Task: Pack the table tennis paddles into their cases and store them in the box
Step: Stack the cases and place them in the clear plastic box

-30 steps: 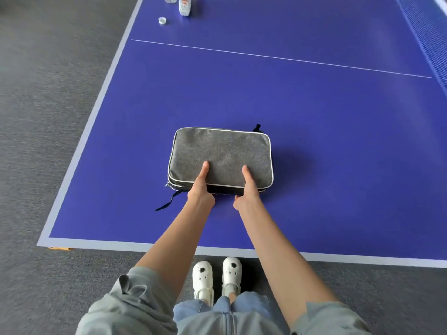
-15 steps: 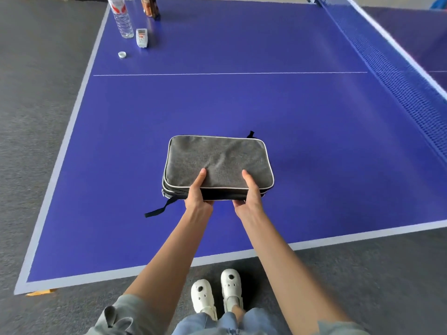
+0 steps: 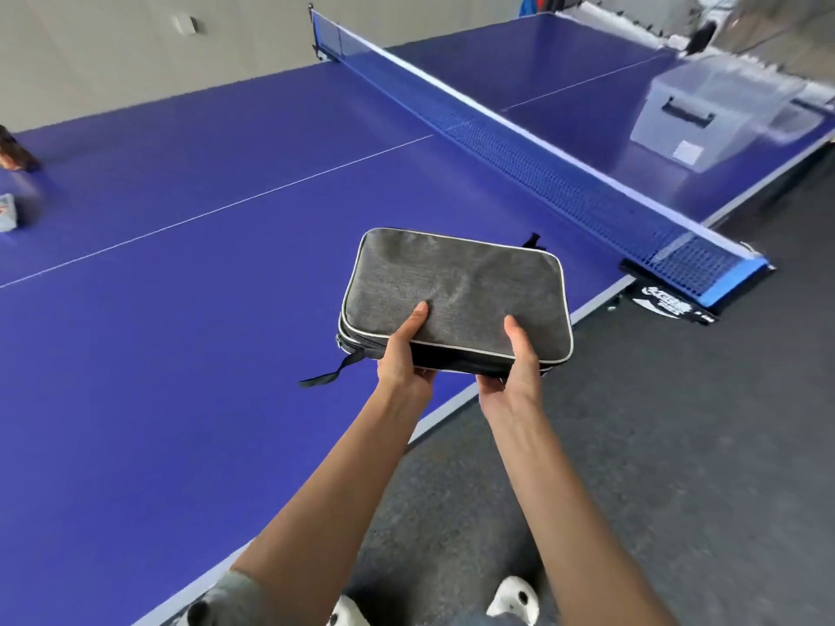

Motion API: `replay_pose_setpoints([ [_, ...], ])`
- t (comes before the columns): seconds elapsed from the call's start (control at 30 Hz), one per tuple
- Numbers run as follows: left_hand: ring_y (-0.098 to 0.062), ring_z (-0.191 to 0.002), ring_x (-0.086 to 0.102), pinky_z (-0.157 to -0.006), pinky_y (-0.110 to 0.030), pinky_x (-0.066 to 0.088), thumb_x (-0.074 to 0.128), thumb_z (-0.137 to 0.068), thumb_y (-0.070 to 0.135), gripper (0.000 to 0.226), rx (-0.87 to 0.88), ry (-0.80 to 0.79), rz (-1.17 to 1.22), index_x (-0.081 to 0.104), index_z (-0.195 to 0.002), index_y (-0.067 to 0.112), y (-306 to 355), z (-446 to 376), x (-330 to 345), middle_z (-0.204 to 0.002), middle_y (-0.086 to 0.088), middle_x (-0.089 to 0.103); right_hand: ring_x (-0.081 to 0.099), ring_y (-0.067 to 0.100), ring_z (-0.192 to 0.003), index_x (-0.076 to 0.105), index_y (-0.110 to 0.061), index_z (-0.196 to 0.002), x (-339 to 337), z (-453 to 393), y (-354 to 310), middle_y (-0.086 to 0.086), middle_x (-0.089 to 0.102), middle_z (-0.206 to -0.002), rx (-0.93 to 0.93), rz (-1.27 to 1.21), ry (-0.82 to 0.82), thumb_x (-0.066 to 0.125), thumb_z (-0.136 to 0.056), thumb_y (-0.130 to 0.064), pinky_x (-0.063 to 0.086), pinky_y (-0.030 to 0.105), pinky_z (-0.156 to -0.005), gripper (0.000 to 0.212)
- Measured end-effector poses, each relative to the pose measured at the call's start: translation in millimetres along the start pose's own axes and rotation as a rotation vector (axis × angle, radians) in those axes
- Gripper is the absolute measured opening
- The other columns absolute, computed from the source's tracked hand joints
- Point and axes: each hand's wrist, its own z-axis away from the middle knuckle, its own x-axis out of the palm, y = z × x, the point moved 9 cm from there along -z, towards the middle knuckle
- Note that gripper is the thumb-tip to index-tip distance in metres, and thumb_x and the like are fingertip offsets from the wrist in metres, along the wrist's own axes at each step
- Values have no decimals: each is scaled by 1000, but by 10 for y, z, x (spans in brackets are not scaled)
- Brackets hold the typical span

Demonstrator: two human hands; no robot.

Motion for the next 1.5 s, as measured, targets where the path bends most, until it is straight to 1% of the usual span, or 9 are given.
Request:
replay_pose_setpoints([
  [0.2, -26, -97, 68, -91, -42, 54, 84, -64, 16, 55, -108, -119, -92, 62, -114, 5, -1333, 34, 1388, -107, -10, 71, 66, 14, -105, 62, -22, -118, -793, -502, -1577, -3, 69, -114, -132, -83, 46, 77, -73, -26, 50, 34, -99, 48],
  [0.37, -20, -90, 70, -87, -35, 55, 78, -71, 15, 41, -173, -218, -159, 65, -110, 7, -2178, -14, 2389, -100, -7, 73, 65, 12, -105, 62, -22, -117, -1260, -911, -2618, -4, 69, -115, -182, -153, 128, 79, -70, -25, 51, 33, -97, 50],
  [0.53, -18, -85, 71, -89, -35, 54, 78, -71, 15, 36, -186, -274, -225, 67, -104, 8, -2710, -224, 3285, -96, -5, 74, 66, 12, -103, 63, -24, -114, -1424, -1383, -3453, -5, 70, -112, -217, -238, 154, 80, -70, -26, 52, 32, -96, 47],
  [0.73, -17, -76, 72, -78, -32, 56, 72, -78, 16, 17, -212, -470, -266, 69, -94, 12, -3229, -633, 4619, -86, -2, 74, 68, 12, -100, 65, -23, -108, -1308, -2122, -4556, -5, 72, -108, -310, -317, 117, 78, -72, -25, 53, 30, -92, 38],
  [0.93, -22, -94, 68, -96, -37, 50, 72, -77, 14, 20, -319, -453, -244, 69, -96, 12, -3720, -1249, 5638, -98, -5, 72, 67, 13, -101, 64, -23, -111, -1178, -2936, -5451, -4, 70, -111, -324, -320, 185, 79, -70, -23, 53, 31, -92, 44],
  [1.1, -21, -91, 69, -90, -37, 53, 70, -79, 12, 19, -317, -391, -238, 68, -97, 11, -4103, -1752, 6322, -96, -5, 73, 66, 15, -104, 61, -20, -118, -1146, -3681, -6045, -2, 69, -114, -270, -312, 230, 80, -70, -21, 53, 34, -95, 52],
  [1.23, -22, -94, 69, -88, -37, 54, 70, -79, 13, 21, -297, -327, -201, 68, -100, 9, -4473, -2133, 6792, -99, -7, 73, 66, 14, -101, 63, -20, -114, -1214, -4302, -6528, -4, 70, -110, -232, -281, 254, 82, -66, -20, 54, 34, -93, 51],
  [1.33, -22, -97, 67, -91, -36, 52, 69, -79, 13, 22, -273, -285, -162, 67, -100, 10, -4797, -2405, 7211, -103, -6, 71, 66, 12, -102, 63, -21, -116, -1234, -4789, -6976, -5, 70, -112, -210, -243, 206, 82, -67, -20, 54, 33, -93, 52],
  [1.5, -19, -91, 68, -88, -34, 54, 70, -79, 13, 18, -181, -209, -72, 68, -96, 11, -5185, -2689, 7977, -96, -4, 72, 67, 13, -100, 64, -21, -111, -1169, -5480, -7782, -5, 70, -111, -130, -135, 142, 83, -66, -23, 54, 32, -93, 49],
])
